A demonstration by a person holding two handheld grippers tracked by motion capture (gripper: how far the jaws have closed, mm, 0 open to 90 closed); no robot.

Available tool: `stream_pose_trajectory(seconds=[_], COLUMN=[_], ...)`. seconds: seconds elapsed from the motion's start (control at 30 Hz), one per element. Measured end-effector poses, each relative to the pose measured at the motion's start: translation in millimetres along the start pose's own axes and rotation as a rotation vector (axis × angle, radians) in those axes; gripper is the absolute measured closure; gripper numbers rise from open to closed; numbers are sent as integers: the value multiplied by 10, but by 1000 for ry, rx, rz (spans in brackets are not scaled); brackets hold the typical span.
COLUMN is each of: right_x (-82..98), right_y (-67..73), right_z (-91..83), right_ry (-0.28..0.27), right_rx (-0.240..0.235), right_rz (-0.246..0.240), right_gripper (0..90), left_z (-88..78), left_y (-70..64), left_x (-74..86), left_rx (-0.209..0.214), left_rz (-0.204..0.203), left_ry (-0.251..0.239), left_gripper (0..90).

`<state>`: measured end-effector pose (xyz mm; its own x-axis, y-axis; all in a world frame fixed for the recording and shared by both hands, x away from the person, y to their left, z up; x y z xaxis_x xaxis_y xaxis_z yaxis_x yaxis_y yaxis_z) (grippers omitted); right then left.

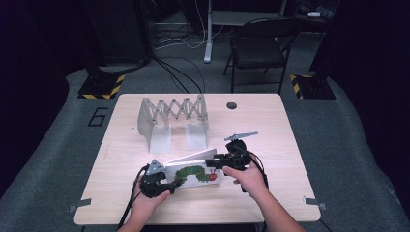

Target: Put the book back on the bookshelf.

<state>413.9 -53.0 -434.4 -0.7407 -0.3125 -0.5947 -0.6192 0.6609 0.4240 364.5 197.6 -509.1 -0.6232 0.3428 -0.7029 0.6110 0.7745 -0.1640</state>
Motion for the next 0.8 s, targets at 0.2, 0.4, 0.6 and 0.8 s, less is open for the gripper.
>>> stream_pose_trajectory(seconds=[0.2,0.4,0.6,0.8], right_x=[-6,25,73,97], right_y=[0,0,15,22], right_z=[-2,20,34,31], right_ry=[-16,-10,-14,-27], right_rx=[-2,-7,-12,-12], right_rz=[1,-7,-13,-29], right_gripper=[498,485,470,460], left_z=[-18,-27,-40,-104], left_y=[27,33,23,28], left_x=[-32,-28,23,8], left_rx=[-27,-57,-38,-27], left_rz=[47,91,106,105], left_ry=[4,8,-2,-43], left_gripper=[444,449,466,471])
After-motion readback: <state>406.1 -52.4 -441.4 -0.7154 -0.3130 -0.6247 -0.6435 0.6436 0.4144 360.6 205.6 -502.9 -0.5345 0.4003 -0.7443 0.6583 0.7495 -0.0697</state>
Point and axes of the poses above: each handheld gripper's, and its own axes: z roughly forward along the jaws, x roughly out of its underside, y roughly to its left, the point moved 3 cm from there along z, roughly forward along the jaws, and after that the axes turned 5 degrees about y, right-handed, at the moved point
